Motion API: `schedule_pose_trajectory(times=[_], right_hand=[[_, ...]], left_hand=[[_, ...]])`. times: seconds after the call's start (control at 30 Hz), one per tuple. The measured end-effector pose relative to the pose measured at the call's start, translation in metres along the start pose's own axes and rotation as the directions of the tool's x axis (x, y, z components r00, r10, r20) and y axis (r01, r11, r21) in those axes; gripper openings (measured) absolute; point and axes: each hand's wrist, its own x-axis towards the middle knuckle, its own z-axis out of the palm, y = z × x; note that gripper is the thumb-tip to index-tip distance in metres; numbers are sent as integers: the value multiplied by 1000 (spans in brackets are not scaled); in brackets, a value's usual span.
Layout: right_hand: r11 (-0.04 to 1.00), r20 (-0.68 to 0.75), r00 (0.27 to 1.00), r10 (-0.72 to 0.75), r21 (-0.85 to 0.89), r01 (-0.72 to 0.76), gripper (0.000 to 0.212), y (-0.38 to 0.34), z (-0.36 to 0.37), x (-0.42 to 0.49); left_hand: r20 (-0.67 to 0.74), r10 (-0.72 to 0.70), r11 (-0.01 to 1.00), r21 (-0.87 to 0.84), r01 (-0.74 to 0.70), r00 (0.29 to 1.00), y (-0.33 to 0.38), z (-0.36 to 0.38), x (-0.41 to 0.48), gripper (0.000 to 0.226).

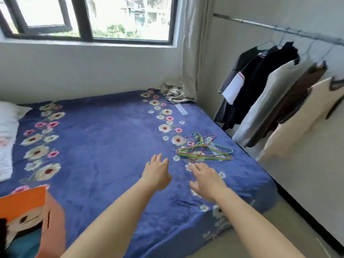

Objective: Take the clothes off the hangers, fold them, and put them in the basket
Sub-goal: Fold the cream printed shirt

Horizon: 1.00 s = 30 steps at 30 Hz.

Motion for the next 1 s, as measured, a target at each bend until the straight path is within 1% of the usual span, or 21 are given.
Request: schedule_pose_trajectory(times=[0.1, 0.23, 0.3, 0.4, 0.47, 0.5, 0.53, 0.6, 0.67, 0.73, 0.83, 0.93, 1.0], right_hand=[[992, -26, 993, 119, -36, -120, 53, 73, -26, -19], [961, -65, 963, 263, -66, -267, 60, 162, -49, -27], [938, -111, 934, 340, -39, -346, 58, 209, -62, -28], [896, -160, 887, 433, -32, -443, 55, 280, -86, -23], [864, -187, 852, 489, -30, -503, 53, 333, -104, -16], [854, -195, 840, 506, -26, -520, 52, 347, -110, -13], [833, -202, 818, 538, -20, -553, 53, 380, -120, -9], [807, -200, 795, 572, -35, -589, 56, 423, -136, -4], [776, -216, 766, 605, -54, -628, 57, 469, -152, 0], [750, -234, 738, 633, -49, -660, 58, 508, -167, 4], [729, -272, 710, 649, -45, -683, 54, 566, -184, 12], [718, -323, 690, 648, -45, -695, 48, 625, -198, 26], [722, -372, 686, 625, -60, -689, 45, 671, -211, 38]], left_hand=[[16, 86, 996, 36, -86, 996, 73, -6, 39, 55], [-24, 246, 969, 41, -244, 969, 167, -23, 92, 62], [-64, 321, 947, 41, -319, 945, 212, -36, 127, 60], [-126, 396, 918, 55, -392, 910, 269, -51, 185, 57], [-135, 448, 894, 66, -443, 884, 312, -58, 229, 58], [-132, 452, 892, 60, -448, 882, 322, -60, 242, 57], [-128, 483, 876, 57, -480, 866, 352, -66, 268, 57], [-131, 507, 861, 28, -508, 852, 392, -76, 302, 58], [-167, 554, 827, -6, -562, 816, 435, -85, 335, 62], [-198, 579, 800, -48, -598, 791, 472, -93, 361, 52], [-233, 607, 768, -74, -636, 760, 526, -103, 389, 48], [-253, 597, 760, -124, -638, 761, 575, -102, 417, 45], [-286, 583, 758, -147, -636, 760, 607, -99, 439, 47]])
